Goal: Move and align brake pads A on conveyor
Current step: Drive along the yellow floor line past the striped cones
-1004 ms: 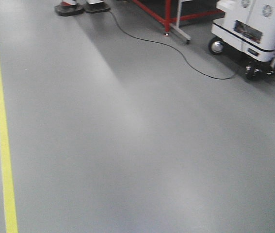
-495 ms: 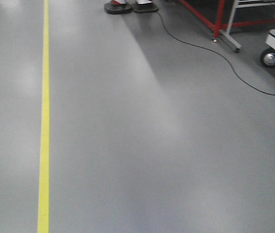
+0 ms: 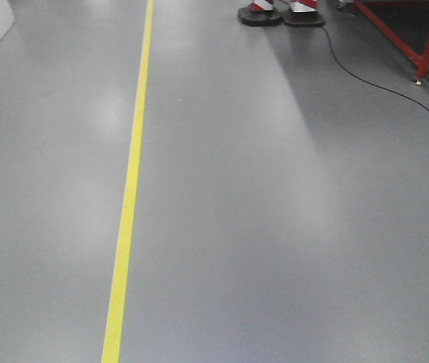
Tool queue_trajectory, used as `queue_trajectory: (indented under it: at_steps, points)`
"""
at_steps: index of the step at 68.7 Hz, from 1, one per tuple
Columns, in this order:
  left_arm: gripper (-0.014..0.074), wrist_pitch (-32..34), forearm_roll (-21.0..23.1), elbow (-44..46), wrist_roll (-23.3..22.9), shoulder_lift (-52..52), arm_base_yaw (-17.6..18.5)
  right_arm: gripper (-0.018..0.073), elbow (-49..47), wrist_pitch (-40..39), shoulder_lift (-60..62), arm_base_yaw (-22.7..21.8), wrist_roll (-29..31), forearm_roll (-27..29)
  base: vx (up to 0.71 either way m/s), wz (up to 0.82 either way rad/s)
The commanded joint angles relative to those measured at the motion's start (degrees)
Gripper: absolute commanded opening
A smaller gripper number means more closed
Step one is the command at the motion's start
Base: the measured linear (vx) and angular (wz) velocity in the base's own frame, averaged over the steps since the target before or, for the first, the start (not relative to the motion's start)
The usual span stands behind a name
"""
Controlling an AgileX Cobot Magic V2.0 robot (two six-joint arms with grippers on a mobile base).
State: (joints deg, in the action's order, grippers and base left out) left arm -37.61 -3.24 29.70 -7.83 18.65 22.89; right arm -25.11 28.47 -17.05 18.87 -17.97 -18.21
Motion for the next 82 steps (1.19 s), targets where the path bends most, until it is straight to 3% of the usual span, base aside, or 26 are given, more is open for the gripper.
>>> queue_trajectory:
  at_steps: [1, 32, 82]
  points:
    - [0.0083, 5.1, 0.0, 1.4, -0.1, 0.4, 0.2, 0.0032, -1.7, -5.0, -0.4, -0.1, 0.4, -1.4, 0.18, 0.33]
    - [0.0083, 5.1, 0.0, 1.4, -0.1, 0.4, 0.2, 0.0032, -1.7, -5.0, -0.4, -0.1, 0.4, -1.4, 0.24, 0.21]
    - [0.0083, 5.1, 0.0, 1.4, -0.1, 0.4, 0.2, 0.0032, -1.7, -5.0, -0.4, -0.1, 0.4, -1.4, 0.41, -0.03]
